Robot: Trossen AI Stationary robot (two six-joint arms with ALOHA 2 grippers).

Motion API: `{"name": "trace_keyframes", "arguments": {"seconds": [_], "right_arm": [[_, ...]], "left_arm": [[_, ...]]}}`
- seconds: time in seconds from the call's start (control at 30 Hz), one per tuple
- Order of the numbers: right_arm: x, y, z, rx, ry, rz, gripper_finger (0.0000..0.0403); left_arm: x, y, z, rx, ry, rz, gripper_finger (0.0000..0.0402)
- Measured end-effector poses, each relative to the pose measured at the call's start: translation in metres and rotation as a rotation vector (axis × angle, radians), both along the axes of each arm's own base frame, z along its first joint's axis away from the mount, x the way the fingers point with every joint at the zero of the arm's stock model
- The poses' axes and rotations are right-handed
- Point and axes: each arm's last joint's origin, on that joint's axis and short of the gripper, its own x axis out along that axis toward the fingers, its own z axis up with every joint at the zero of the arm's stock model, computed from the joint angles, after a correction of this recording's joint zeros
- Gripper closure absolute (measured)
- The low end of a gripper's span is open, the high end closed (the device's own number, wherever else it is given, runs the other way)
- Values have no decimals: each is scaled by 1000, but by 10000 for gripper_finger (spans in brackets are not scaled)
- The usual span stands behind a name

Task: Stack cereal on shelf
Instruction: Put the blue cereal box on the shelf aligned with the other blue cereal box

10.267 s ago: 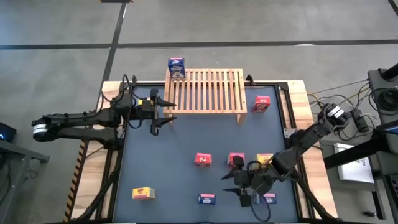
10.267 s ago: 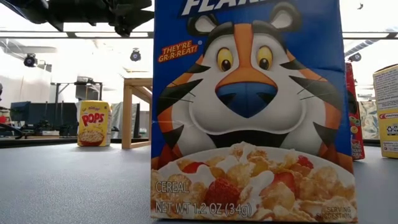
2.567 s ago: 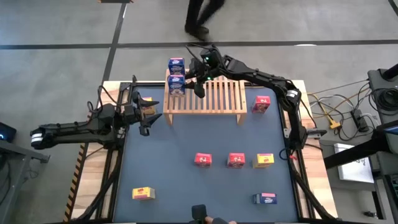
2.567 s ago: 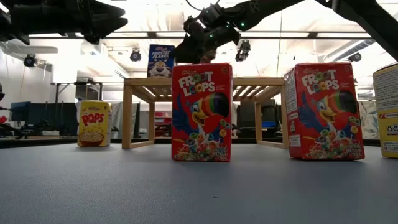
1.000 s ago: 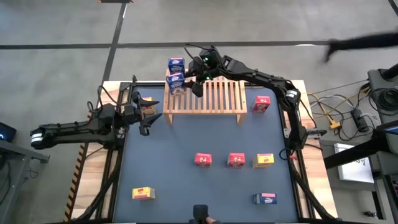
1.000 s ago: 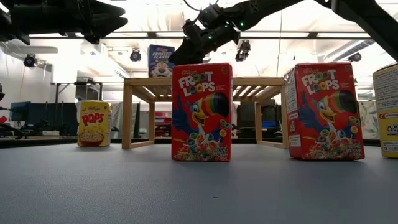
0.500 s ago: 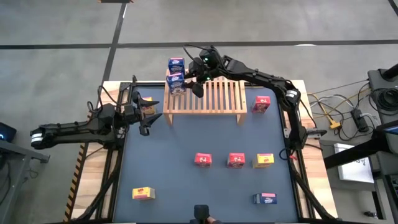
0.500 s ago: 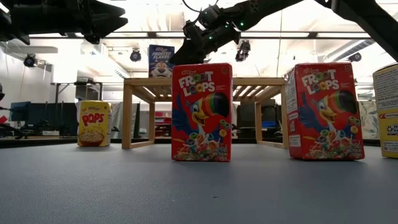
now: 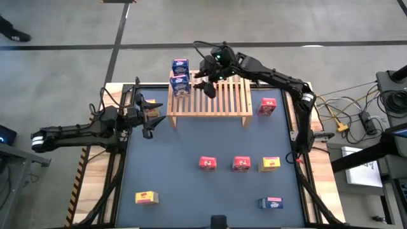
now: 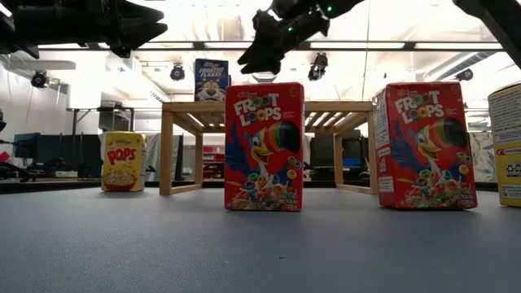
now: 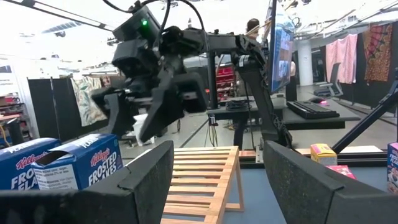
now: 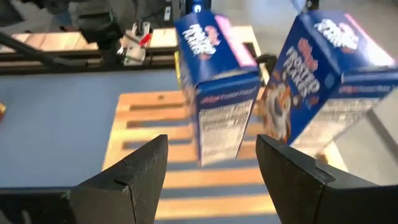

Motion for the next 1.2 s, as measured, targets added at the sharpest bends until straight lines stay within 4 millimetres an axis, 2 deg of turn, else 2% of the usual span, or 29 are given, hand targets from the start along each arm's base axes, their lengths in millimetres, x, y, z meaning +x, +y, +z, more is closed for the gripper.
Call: {"name": "trace_keyframes", "arguments": {"seconds": [0.13, 0.23, 0.37, 0.53, 0.6, 0.7, 0.8, 1.0, 1.2], "right_arm": [[-13, 12, 6, 40, 75, 11, 160], [-20, 35, 2, 109, 161, 89, 160], [-16, 92, -13, 124, 267, 208, 167], [-22, 181, -29, -203, 415, 54, 172], [-31, 212, -31, -225, 403, 74, 172], [-52, 249, -24, -143, 332, 118, 172], [-78, 277, -19, -62, 289, 153, 172], [-122, 311, -22, 161, 306, 101, 172], [-149, 348, -41, 374, 419, -33, 172]], "left_arm": [[0, 0, 0, 0, 0, 0, 171], [0, 0, 0, 0, 0, 0, 171], [0, 0, 0, 0, 0, 0, 171], [0, 0, 0, -1, 2, 0, 171], [1, 0, -1, -2, 7, 0, 171], [3, 1, -3, -5, 20, -1, 171], [6, 1, -4, -8, 33, 0, 171], [10, 2, -3, -7, 10, -2, 171], [12, 3, -2, -3, -6, -2, 171]]}}
